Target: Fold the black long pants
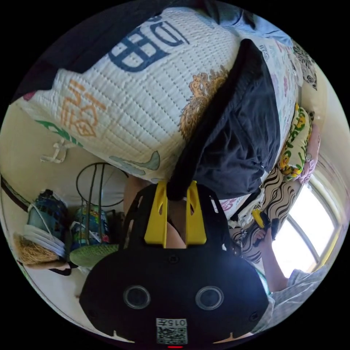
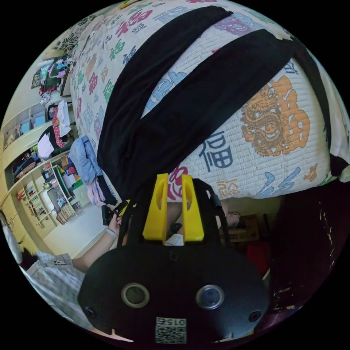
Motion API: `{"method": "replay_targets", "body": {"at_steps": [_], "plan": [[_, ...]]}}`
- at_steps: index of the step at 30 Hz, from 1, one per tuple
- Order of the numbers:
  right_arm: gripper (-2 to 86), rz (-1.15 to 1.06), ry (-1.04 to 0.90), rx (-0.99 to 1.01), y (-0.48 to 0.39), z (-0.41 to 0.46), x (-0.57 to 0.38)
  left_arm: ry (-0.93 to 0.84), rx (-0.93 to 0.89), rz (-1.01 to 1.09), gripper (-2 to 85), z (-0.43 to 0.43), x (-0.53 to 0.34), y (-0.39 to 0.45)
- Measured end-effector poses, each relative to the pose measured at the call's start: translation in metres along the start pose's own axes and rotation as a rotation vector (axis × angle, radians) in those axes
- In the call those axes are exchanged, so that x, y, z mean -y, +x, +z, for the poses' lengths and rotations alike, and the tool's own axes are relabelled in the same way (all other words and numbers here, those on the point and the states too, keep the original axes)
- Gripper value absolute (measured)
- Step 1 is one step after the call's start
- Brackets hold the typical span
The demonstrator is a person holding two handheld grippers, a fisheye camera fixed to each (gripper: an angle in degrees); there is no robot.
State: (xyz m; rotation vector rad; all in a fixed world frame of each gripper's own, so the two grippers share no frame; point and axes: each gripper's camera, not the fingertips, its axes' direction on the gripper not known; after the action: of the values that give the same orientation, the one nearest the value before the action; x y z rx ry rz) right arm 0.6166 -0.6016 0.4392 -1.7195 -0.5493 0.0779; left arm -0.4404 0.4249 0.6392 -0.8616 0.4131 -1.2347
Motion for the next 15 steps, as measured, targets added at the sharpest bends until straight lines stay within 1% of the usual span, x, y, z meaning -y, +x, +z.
{"method": "replay_targets", "body": {"at_steps": [4,10,15], "plan": [[6.8,0.048,0.083,0.057,0.048,-0.053,0.019,0.111,-0.019,-0.108,3.0,0.003,-0.012,-0.004],[8.2,0.144,0.161,0.125,0.124,-0.138,0.068,0.26,-0.035,-0.181,1.0,-0.005,-0.034,-0.001],[8.7,0.173,0.185,0.124,0.163,-0.189,0.106,0.237,0.011,-0.17,0.7,-0.01,-0.041,0.009]]}}
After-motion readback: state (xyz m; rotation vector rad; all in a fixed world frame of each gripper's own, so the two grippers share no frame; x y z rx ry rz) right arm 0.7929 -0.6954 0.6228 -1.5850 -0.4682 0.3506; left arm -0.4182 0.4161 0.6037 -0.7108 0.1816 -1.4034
